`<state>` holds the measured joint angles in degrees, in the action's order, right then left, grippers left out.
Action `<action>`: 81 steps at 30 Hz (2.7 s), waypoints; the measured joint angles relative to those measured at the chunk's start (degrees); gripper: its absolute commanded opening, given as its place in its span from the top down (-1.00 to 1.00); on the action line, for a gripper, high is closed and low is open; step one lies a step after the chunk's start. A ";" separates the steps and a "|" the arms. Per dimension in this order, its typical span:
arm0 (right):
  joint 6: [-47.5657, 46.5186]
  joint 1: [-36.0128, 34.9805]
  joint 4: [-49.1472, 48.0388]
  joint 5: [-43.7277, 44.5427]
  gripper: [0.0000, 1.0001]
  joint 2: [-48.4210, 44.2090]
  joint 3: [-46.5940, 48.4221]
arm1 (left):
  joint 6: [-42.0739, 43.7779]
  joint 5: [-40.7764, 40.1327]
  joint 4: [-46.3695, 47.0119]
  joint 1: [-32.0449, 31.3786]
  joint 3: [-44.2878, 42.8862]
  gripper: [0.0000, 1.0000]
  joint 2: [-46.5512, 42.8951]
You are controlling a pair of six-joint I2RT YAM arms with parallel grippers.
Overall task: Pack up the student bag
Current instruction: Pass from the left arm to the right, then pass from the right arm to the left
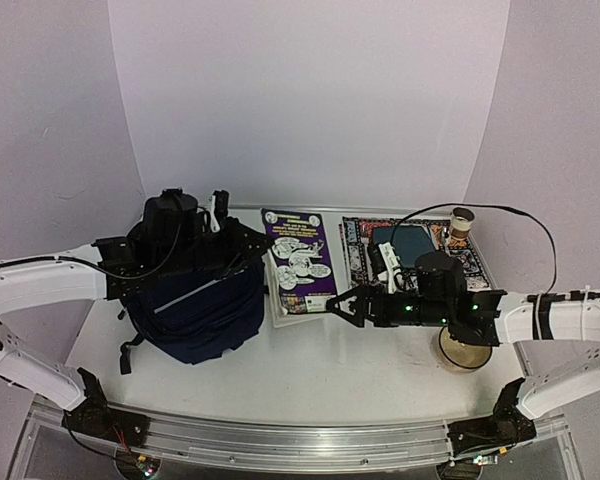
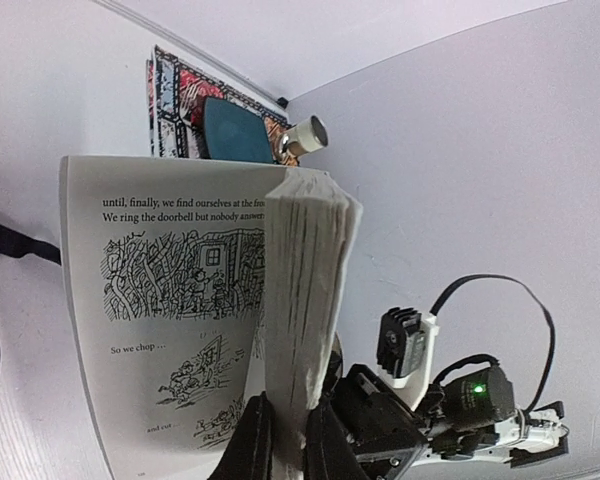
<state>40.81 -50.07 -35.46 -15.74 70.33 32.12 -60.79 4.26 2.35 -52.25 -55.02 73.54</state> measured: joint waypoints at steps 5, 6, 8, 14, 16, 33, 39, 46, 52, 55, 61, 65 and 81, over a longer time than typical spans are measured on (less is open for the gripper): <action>4.25 0.25 -11.13 -2.40 -0.97 3.28 -0.17 | -0.96 -0.72 2.51 -0.02 0.96 1.00 -2.16; 4.90 0.25 -13.25 -3.16 -0.96 4.21 -0.14 | -1.24 -0.91 2.80 -0.02 1.28 1.00 -2.61; 6.17 0.27 -17.57 -5.01 -0.96 6.63 0.24 | -2.02 -1.05 3.73 -0.02 2.02 1.00 -3.47; 8.79 0.27 -26.76 -10.45 -0.51 13.27 3.76 | -4.07 -1.44 6.93 -0.02 4.17 1.00 -4.85; 9.52 0.30 -29.26 -11.93 -0.16 14.66 4.74 | -4.48 -1.79 8.08 0.05 4.88 1.00 -5.10; -3.63 0.76 -11.60 -15.51 1.00 15.75 15.92 | -5.00 -13.90 7.73 0.15 13.15 -0.52 -12.68; -20.14 0.55 12.74 -4.87 1.00 14.52 27.41 | -5.77 -18.13 -0.99 0.15 10.96 -0.78 -13.54; -37.73 -4.14 28.34 13.94 1.00 14.48 34.73 | -8.83 -18.58 -5.73 0.20 4.23 -0.94 -11.70; -51.87 -10.44 33.03 31.73 1.00 16.46 37.24 | -10.82 -17.17 -7.39 2.36 -2.27 -0.99 -7.91; -58.18 -12.50 33.76 39.45 1.00 18.96 38.38 | -11.74 -15.42 -7.64 4.02 -4.89 -0.99 -5.51; -66.99 -14.18 34.13 49.93 1.00 23.38 40.09 | -14.38 -12.36 -8.48 4.57 -6.34 -0.99 -2.91; -70.12 -15.11 33.83 54.60 1.00 25.20 41.49 | -17.81 -10.36 -8.40 4.57 -6.02 -0.98 -1.89; -76.75 -20.39 29.33 65.37 0.03 30.24 43.79 | -24.19 -6.67 -5.05 5.47 -0.98 0.81 3.10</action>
<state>-35.93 -70.46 -6.14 49.63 100.57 75.91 -84.98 -2.41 -2.70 -46.78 -56.00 76.64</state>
